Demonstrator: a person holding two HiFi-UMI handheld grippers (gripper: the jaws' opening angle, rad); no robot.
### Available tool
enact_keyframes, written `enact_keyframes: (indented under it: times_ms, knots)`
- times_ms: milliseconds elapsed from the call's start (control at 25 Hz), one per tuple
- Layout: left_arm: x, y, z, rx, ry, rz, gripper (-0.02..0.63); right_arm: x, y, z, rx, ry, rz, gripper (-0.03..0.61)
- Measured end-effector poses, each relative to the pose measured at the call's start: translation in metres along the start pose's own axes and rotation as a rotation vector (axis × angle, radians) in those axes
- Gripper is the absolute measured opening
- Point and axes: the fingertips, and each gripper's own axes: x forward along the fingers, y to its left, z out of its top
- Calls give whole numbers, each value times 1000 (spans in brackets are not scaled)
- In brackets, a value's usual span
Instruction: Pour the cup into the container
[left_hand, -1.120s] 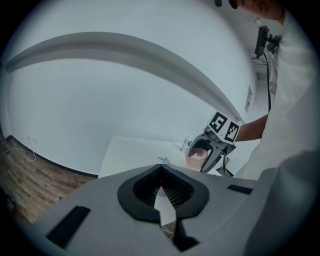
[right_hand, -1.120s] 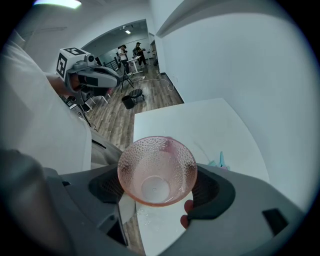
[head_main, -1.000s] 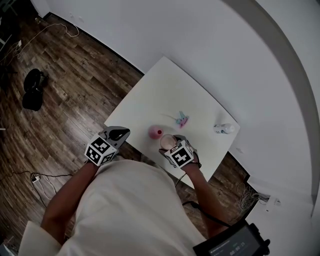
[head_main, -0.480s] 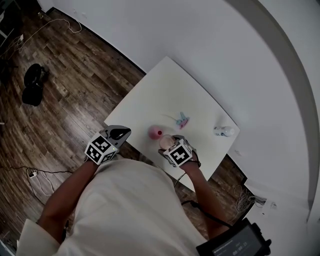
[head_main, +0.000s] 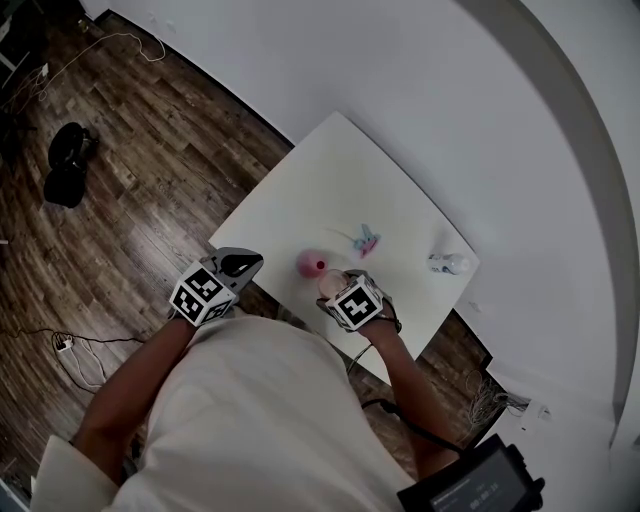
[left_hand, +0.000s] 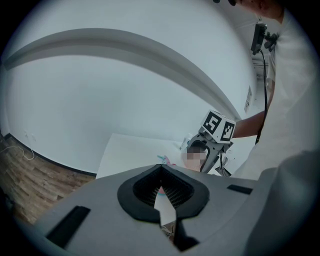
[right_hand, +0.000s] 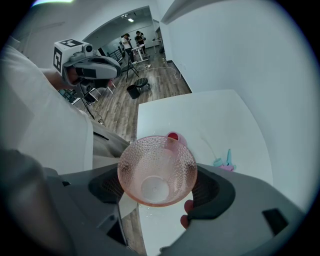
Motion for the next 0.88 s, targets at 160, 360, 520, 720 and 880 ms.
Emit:
enact_keyframes:
  times_ms: [160, 360, 520, 720, 880]
  knots:
    - [2, 0, -2, 0, 0, 1, 11, 3, -2, -1, 7, 11, 2, 385]
    - [1, 0, -1, 8, 5, -1, 11, -4, 0, 5, 9, 32, 4, 385]
    - [-1, -3, 2, 13, -3, -1, 11, -4, 4, 4, 9, 55, 12, 385]
    - [7, -4, 3, 15, -3, -2, 11, -1, 1, 1, 20, 78, 36, 385]
    - [11, -4, -1, 20, 2, -2, 11, 5, -1, 3, 28, 77, 58, 383]
